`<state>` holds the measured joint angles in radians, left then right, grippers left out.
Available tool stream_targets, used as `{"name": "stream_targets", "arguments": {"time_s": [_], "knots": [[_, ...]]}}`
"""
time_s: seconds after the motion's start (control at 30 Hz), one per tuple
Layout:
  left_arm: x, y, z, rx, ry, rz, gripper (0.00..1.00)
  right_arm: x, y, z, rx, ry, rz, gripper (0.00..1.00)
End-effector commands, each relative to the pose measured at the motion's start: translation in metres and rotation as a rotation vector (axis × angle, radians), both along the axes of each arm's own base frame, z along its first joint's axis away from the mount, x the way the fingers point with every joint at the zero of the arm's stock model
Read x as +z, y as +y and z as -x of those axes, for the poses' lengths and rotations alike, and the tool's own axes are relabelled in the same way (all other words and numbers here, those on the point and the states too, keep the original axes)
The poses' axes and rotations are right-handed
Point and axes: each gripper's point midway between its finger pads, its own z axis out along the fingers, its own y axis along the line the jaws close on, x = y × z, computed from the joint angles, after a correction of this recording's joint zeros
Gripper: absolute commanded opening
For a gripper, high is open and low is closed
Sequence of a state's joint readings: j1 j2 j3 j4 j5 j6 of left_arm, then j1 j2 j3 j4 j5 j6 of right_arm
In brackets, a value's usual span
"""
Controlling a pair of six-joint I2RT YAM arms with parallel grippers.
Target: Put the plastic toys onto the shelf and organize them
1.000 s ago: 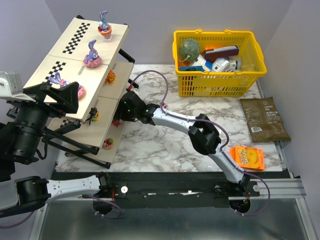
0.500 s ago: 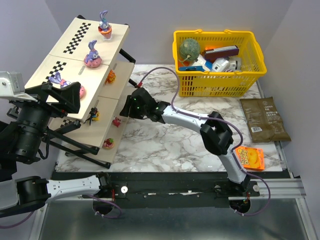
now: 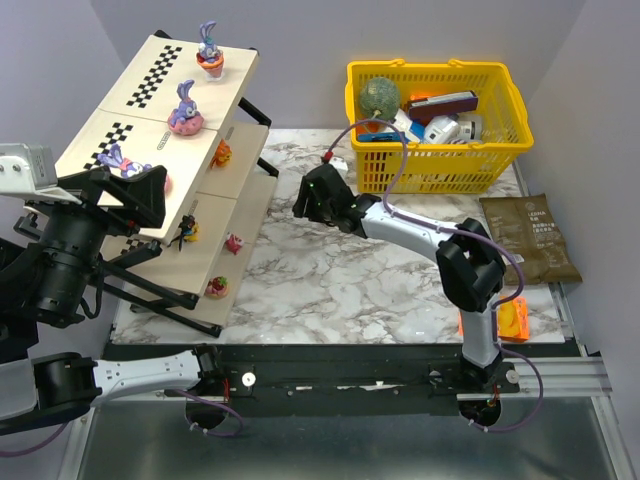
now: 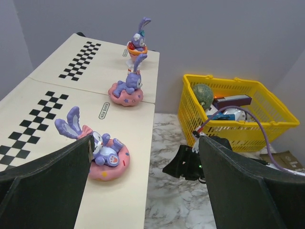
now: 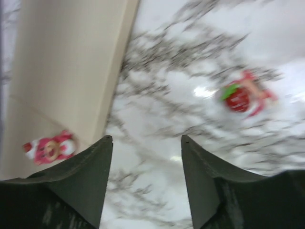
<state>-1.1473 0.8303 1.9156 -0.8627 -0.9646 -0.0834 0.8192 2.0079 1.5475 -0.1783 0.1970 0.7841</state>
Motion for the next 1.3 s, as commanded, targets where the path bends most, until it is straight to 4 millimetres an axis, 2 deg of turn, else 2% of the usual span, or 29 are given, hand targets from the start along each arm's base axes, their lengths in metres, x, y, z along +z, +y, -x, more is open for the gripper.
{"name": "stream_targets", "arguments": {"time_s": [0.0, 0.07, 0.17, 0.3, 0.5, 0.53, 1.0, 1.27], "knots": [[0.0, 0.001, 0.002, -0.016, -0.004, 0.024, 0.99, 0.023, -0.057, -0.025, -0.09, -0.169, 0.255, 0.7], [-0.001, 0.0, 0.002, -0.015, -0.002, 0.017, 0.99, 0.019, -0.07, -0.033, -0.095, -0.184, 0.309, 0.72], [-0.001, -0.001, 0.001, -0.013, -0.002, 0.011, 0.99, 0.008, -0.073, -0.041, -0.049, -0.15, 0.307, 0.72], [-0.001, -0.002, 0.001, -0.012, 0.0, 0.009, 0.99, -0.015, -0.073, -0.044, -0.03, -0.078, 0.299, 0.67], [-0.001, -0.002, 0.0, -0.005, 0.0, 0.0, 0.99, -0.035, -0.068, -0.043, 0.011, -0.026, 0.297, 0.63], [-0.001, -0.004, -0.001, -0.004, 0.0, -0.008, 0.99, -0.046, -0.065, -0.043, 0.033, 0.0, 0.297, 0.61], [0.0, -0.005, -0.004, 0.009, -0.001, -0.03, 0.99, -0.068, -0.061, -0.05, 0.059, 0.046, 0.313, 0.45], [0.001, -0.007, -0.005, 0.015, -0.002, -0.036, 0.99, -0.062, -0.056, -0.051, 0.061, 0.07, 0.278, 0.37]]}}
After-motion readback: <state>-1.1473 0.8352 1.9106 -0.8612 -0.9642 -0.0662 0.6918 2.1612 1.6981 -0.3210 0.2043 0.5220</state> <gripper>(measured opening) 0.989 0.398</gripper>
